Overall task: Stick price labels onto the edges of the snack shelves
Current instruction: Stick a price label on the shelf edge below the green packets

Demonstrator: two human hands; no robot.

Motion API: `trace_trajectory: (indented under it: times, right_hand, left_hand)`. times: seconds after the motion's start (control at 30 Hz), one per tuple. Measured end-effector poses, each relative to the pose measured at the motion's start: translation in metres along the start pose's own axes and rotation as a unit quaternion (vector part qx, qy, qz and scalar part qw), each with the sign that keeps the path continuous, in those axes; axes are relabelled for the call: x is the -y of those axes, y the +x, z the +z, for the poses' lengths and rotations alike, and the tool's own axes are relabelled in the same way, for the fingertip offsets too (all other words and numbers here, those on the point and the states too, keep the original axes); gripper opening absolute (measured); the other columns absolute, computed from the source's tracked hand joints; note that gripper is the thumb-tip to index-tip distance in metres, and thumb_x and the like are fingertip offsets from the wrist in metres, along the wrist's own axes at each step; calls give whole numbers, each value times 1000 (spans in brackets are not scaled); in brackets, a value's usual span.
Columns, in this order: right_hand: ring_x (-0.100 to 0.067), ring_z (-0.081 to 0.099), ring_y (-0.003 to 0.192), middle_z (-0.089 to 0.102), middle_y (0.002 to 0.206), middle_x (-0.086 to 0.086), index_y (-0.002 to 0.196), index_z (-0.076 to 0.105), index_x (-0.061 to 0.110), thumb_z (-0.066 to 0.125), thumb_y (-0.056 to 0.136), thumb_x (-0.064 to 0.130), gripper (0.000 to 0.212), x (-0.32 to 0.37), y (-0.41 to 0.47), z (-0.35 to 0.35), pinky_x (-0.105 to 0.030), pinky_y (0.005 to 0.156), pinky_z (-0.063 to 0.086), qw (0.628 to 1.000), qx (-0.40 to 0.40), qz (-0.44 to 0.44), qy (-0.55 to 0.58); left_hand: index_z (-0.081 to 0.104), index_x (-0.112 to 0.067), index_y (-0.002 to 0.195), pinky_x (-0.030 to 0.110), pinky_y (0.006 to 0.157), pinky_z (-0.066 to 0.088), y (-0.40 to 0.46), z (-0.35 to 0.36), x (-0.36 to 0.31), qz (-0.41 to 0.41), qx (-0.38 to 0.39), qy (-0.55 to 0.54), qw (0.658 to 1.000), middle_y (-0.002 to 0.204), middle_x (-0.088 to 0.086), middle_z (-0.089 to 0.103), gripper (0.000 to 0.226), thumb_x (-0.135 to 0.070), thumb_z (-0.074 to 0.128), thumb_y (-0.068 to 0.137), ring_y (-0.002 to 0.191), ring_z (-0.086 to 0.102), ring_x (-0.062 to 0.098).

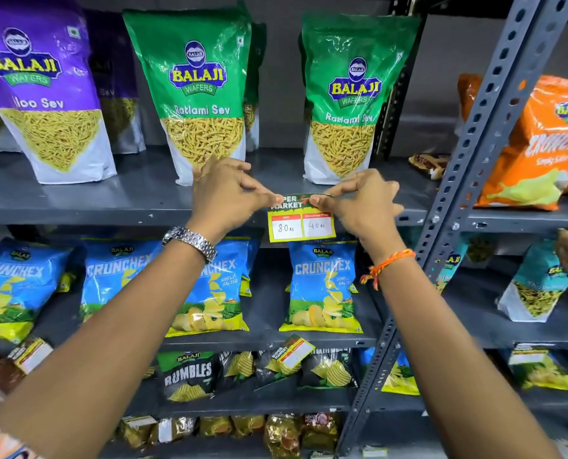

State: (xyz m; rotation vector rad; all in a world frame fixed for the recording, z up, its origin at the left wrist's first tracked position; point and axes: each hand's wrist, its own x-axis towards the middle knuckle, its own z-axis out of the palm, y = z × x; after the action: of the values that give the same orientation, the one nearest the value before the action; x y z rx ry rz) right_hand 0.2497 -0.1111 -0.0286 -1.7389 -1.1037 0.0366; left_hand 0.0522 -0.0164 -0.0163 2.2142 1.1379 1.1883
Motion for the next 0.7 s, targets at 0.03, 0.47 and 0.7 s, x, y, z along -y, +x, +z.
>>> trace_trajectory:
  times: [0.03, 0.47, 0.7]
  right_hand:
    - [-22, 31, 118, 49, 98, 15, 54, 64, 36, 92, 64, 49, 32, -2, -3, 4, -36, 87, 18, 1000, -14, 2, -20]
    - [-24, 37, 111, 55, 105, 4, 51, 54, 31, 93, 57, 56, 47, -29, -31, 39, -41, 83, 24, 992, -112, 13, -63]
    - [-26, 38, 112, 46, 105, 7, 60, 69, 29, 89, 59, 63, 39, -28, -28, 41, -40, 83, 22, 983, -124, 6, -137]
  left_hand:
    - [67, -54, 64, 53, 120, 22, -3, 2, 1, 0, -4, 28, 1000, 125, -15, 59, 19, -54, 86, 66, 138, 40, 18]
    - [79, -48, 88, 59, 124, -8, -28, 35, 25, -14, -65, 178, 982, 153, -16, 42, 22, -64, 76, 73, 158, 6, 25]
    - [78, -46, 80, 60, 120, -11, -28, 42, 24, -22, -106, 205, 973, 149, -15, 49, 21, -64, 79, 68, 157, 16, 25]
